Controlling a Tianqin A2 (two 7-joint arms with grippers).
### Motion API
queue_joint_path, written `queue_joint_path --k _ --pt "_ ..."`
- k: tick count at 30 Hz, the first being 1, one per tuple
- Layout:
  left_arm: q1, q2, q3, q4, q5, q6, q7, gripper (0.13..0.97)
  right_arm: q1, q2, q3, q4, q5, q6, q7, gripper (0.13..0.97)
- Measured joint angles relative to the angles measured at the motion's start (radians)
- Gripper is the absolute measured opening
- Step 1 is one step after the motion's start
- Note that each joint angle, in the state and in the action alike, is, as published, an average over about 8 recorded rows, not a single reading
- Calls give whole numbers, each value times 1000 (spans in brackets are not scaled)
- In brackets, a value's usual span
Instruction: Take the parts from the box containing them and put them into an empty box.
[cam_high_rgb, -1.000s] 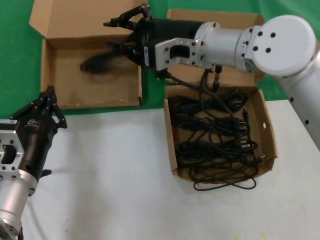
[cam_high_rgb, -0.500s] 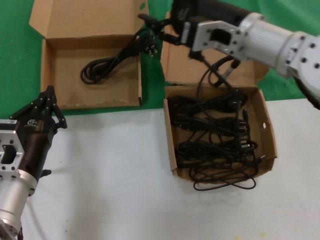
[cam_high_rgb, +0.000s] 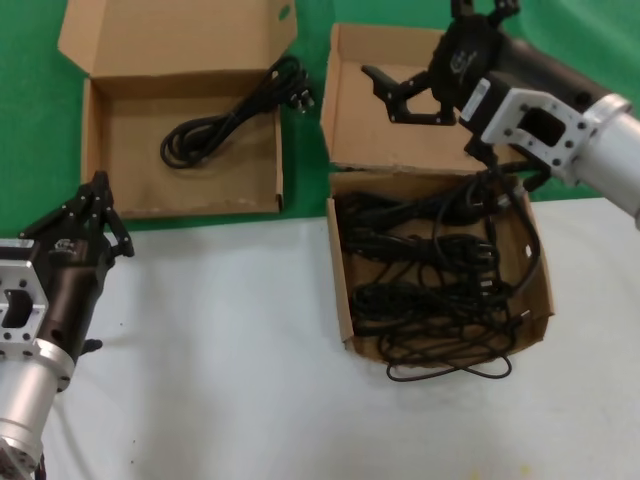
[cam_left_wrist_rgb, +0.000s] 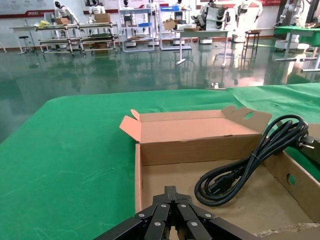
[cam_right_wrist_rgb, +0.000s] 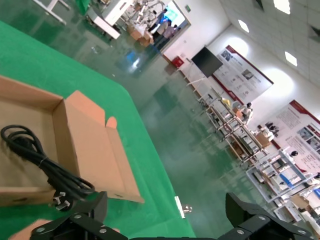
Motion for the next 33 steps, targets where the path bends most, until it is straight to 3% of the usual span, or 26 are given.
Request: queue_joint_path --k 5,14,21,33 --pt "0 0 0 0 0 0 0 155 -23 5 9 9 11 10 7 836" --pt "2 1 -3 1 3 1 -2 210 -78 -8 32 10 49 44 30 934" --pt "4 3 -7 2 6 2 -3 239 -136 -21 57 11 90 81 55 946" --pt "7 5 -12 4 11 4 -6 460 -237 -44 100 13 161 146 99 966"
